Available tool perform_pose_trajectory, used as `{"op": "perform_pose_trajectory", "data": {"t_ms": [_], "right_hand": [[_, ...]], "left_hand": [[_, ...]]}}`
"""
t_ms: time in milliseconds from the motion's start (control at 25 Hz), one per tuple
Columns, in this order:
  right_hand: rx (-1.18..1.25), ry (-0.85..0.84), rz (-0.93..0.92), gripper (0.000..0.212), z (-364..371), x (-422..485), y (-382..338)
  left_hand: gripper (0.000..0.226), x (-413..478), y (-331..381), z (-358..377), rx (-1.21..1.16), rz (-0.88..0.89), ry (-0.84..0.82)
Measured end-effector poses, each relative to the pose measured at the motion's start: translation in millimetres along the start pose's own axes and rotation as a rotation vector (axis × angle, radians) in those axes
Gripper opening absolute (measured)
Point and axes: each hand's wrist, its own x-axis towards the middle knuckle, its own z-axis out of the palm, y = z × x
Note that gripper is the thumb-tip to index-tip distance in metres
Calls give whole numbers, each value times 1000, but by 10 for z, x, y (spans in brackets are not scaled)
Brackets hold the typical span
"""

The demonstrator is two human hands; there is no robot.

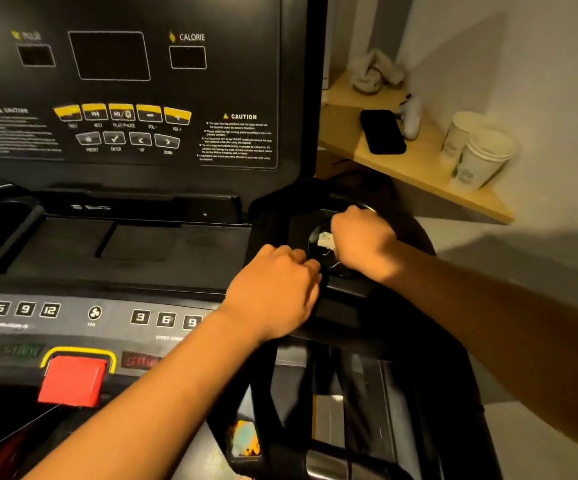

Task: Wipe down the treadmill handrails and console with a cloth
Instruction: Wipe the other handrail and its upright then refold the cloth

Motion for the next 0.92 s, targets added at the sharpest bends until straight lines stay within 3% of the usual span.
{"op": "perform_pose_trajectory", "data": {"t_ms": [160, 280, 400, 480, 560, 640, 720, 760, 920], "right_hand": [[51, -120, -32, 28, 218, 225, -84], [158, -342, -287, 27, 120, 225, 61], [-138, -511, -547, 27, -24, 119, 190], [-443, -379, -588, 21, -245, 132, 273], [-454, -104, -570, 16, -505, 147, 388], [-476, 65, -708, 21, -426, 114, 383], [-494, 34, -860, 28, -148, 101, 242], [-496, -27, -843, 30, -53, 109, 167], [-611, -22, -563, 29, 25, 173, 43]], "left_hand": [[27, 1, -31, 78, -50, 31, 37], [28, 14, -53, 117, -70, 24, 46], [28, -6, -43, 131, -99, 32, 54], [28, -2, -58, 133, -118, 25, 59], [26, 12, -55, 125, -132, 21, 79], [25, 9, -53, 131, -136, 15, 94], [25, 10, -59, 135, -150, 6, 97], [26, 1, -54, 139, -156, 1, 95], [26, 15, -55, 120, -158, 4, 98]]}}
